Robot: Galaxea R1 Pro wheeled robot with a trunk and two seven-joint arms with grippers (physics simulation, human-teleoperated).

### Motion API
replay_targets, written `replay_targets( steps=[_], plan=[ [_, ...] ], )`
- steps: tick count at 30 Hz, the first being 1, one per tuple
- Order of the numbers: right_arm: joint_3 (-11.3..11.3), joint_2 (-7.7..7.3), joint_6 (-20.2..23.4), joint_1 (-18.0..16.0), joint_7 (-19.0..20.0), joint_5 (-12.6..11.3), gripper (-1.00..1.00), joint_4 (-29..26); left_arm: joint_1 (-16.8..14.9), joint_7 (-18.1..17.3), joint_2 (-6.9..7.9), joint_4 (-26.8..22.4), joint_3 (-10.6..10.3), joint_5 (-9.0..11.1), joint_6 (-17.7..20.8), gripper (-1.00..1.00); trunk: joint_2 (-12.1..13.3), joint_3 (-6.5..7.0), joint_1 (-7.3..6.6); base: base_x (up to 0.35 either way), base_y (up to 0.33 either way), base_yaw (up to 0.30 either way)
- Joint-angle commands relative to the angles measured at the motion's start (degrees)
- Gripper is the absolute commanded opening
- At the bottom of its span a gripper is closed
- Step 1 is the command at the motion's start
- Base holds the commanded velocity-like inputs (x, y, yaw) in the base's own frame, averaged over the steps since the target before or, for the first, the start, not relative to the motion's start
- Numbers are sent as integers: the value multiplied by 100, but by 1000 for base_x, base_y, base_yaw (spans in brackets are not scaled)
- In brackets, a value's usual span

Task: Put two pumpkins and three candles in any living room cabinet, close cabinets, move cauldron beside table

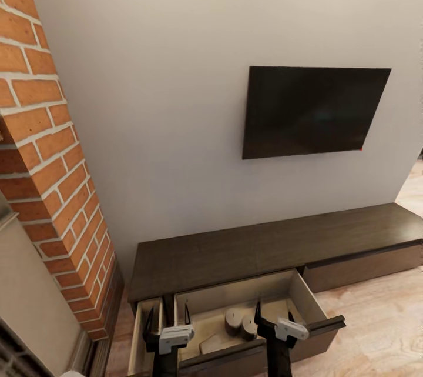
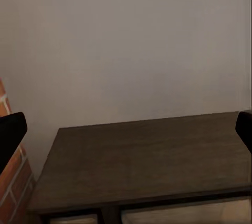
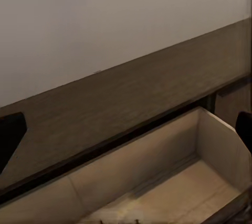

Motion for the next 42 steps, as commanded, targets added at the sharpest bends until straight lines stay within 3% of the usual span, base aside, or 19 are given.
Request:
replay_targets(
  steps=[1, 18, 28, 42],
  plan=[
    [30, 2, -31, -2, 16, -53, 100, 20, -7, 32, -6, -6, -48, 23, -20, 100, -6, -7, -3, -316, 0, 0],
    [30, 3, 2, 14, 25, -51, 100, 20, 2, 18, 20, 48, -48, 38, -29, 100, -6, -7, -3, -330, 0, 0],
    [30, -2, 431, 19, 6, -56, 100, 20, 24, -2, 76, 43, -48, 87, -37, 100, -6, -7, -3, -333, 0, 0],
    [30, -3, 1022, 147, -1, -58, 100, 20, 328, -26, 203, 48, -48, 104, -71, 100, -6, -7, -3, -332, 0, 0]
  ],
)
